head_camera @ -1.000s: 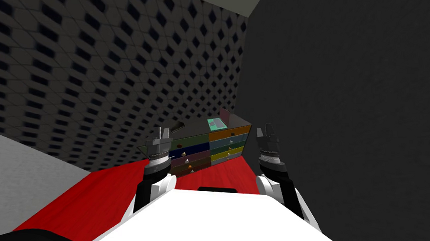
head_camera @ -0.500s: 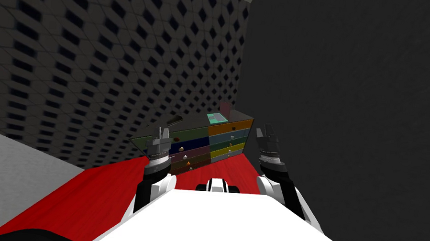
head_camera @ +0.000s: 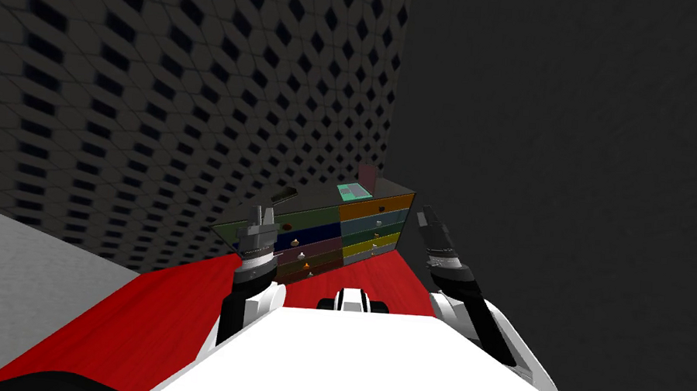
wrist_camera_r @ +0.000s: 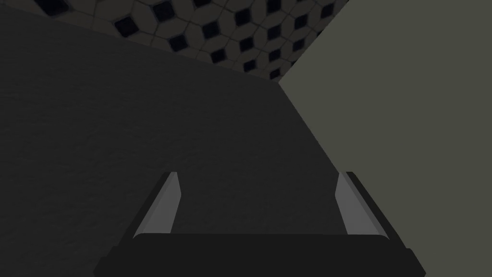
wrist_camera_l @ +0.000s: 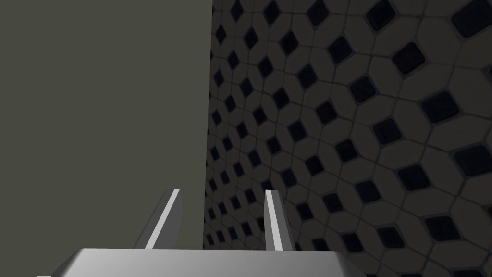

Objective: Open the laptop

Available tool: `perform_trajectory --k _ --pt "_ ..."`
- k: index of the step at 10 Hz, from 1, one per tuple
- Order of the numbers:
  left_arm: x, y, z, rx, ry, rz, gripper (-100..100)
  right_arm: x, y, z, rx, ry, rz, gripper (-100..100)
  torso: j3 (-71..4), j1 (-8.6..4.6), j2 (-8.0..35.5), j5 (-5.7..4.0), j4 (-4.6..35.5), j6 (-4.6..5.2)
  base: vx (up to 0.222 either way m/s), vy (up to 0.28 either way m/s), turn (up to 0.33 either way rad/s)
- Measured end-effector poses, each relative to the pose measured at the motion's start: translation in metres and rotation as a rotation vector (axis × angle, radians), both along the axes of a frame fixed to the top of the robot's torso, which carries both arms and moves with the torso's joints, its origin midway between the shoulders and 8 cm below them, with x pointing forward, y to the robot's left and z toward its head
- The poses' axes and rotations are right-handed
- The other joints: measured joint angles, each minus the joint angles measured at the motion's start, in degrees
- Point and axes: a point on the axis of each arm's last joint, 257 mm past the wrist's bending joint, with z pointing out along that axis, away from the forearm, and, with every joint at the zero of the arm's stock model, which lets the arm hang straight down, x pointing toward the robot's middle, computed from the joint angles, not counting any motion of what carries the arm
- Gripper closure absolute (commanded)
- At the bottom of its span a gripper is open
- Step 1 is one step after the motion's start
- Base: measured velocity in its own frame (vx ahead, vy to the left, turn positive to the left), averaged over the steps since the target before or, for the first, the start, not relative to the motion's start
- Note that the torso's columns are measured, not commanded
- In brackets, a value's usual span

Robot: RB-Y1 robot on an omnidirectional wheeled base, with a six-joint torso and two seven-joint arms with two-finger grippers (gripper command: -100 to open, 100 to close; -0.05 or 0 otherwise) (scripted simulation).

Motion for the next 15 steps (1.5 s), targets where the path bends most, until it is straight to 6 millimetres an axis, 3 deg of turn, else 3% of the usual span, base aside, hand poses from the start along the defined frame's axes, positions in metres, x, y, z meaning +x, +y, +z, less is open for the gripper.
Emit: perform_trajectory --k 7,15 --pt "0.0 0.0 0.0 0.0 0.0 0.0 0 0.008 -0.035 -0.045 -0.403 0.166 -0.13 -100 -0.03 -0.01 -0.06 0.0 -0.01 0.0 0.052 0.04 0.012" --pt "0.0 0.0 0.0 0.0 0.0 0.0 0 0.011 -0.083 -0.068 -0.824 0.283 -0.252 -100 0.02 -0.05 0.03 -0.02 0.01 0.0 0.048 0.039 0.021"
